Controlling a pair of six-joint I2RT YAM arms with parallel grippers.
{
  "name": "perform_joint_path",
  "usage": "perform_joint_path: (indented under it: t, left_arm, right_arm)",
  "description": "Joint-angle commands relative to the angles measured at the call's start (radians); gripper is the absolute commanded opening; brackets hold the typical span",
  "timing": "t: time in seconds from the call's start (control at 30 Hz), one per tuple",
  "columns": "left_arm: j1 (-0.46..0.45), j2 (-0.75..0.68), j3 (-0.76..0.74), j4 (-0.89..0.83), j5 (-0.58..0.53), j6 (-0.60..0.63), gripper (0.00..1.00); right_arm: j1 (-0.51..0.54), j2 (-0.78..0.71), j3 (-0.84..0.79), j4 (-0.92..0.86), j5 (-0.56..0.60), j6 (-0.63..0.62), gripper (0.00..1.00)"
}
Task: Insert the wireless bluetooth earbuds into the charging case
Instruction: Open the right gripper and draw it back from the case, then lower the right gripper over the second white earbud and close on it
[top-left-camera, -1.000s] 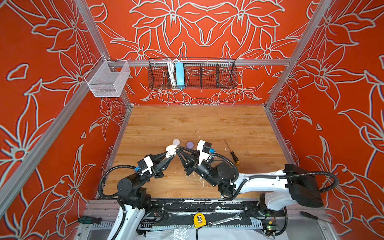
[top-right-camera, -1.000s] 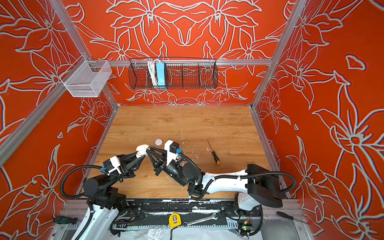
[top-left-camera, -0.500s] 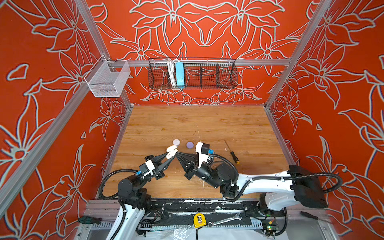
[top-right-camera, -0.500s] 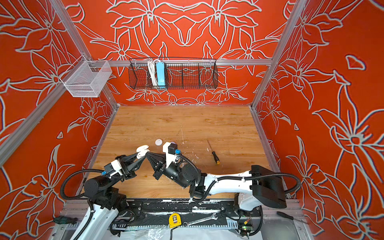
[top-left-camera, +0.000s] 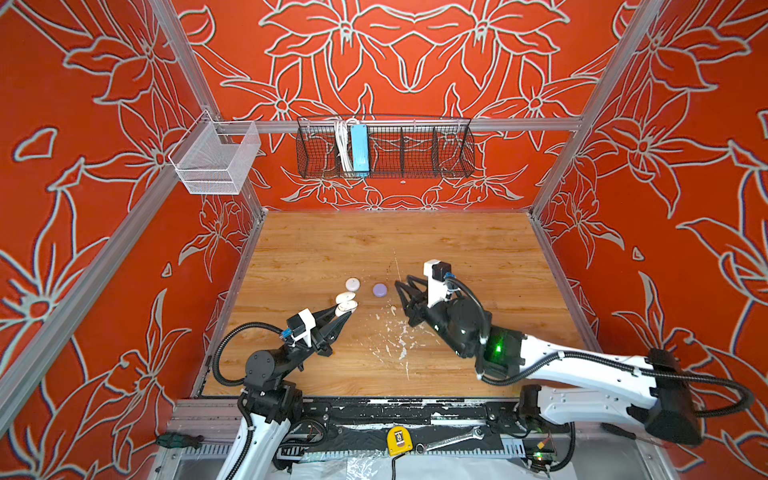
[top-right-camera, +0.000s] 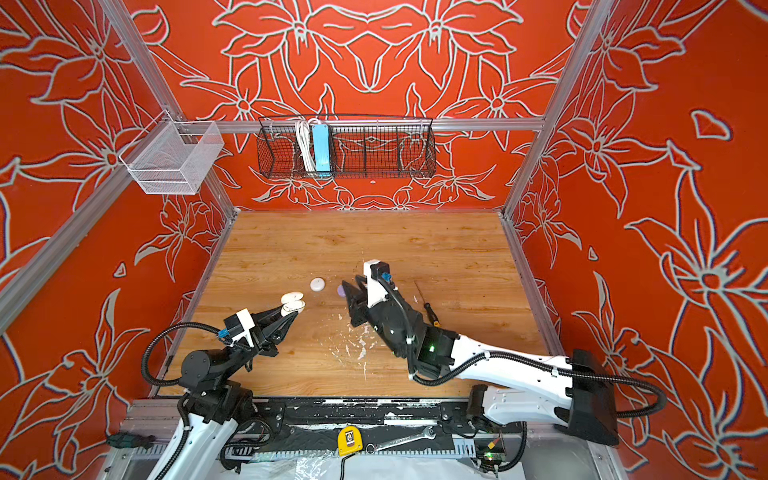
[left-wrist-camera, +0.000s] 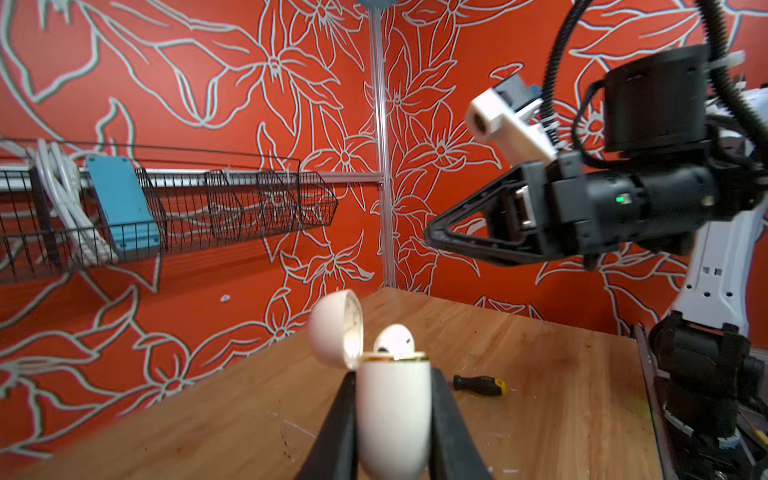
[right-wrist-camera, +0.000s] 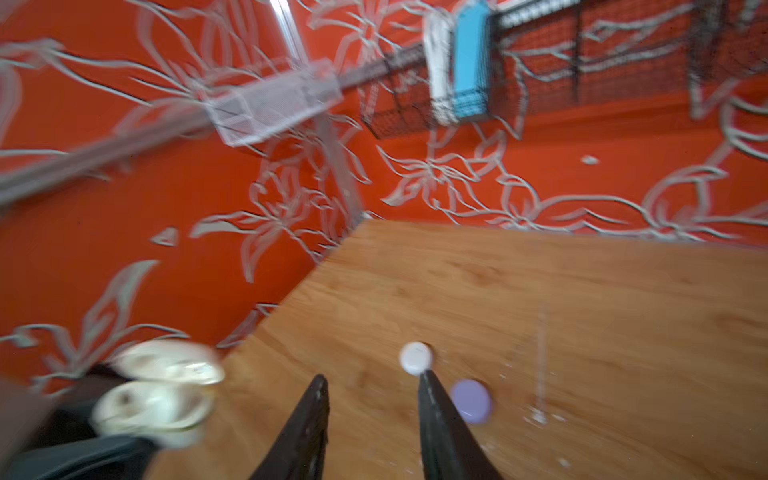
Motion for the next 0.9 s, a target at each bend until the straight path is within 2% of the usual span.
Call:
perform_joint_path:
  t: [0.0,0.07,0.17,0.3,0.4,0.6,0.87]
  left_arm:
    - [-0.004,-0.07,-0.007,-0.153,-0.081,-0.034,0.0]
    - [-0.004,-0.095,0.003,-0.242,-0.094,-0.019,0.0]
    - [-0.004,-0.121,0.014,-0.318,-0.025,0.025,0.0]
    - [-0.004,-0.122,0.023,-0.34,0.049,0.042,0.0]
    - [-0.004,-0.122,0.023,-0.345,0.054,0.047,0.0]
    - [-0.004,-0.122,0.028,-0.361,0.062,0.05,0.0]
    - [-0.004,-0.122,0.025,-0.347,0.068,0.046,0.0]
  right_arm:
    - [-0.091,0.102,0.04,-0.298,-0.081,0.101,0.44]
    - [-0.121,0.208,0.116,-0.391,-0.124,0.096,0.48]
    - [-0.161,0.386,0.263,-0.533,-0.244,0.084,0.48]
    - [-0.181,0.581,0.454,-0.679,-0.35,0.067,0.51]
    - [-0.183,0.687,0.566,-0.769,-0.376,0.051,0.51]
    - [-0.188,0.812,0.684,-0.906,-0.345,0.033,0.54]
    - [-0.189,0.865,0.693,-0.925,-0.359,0.033,0.54]
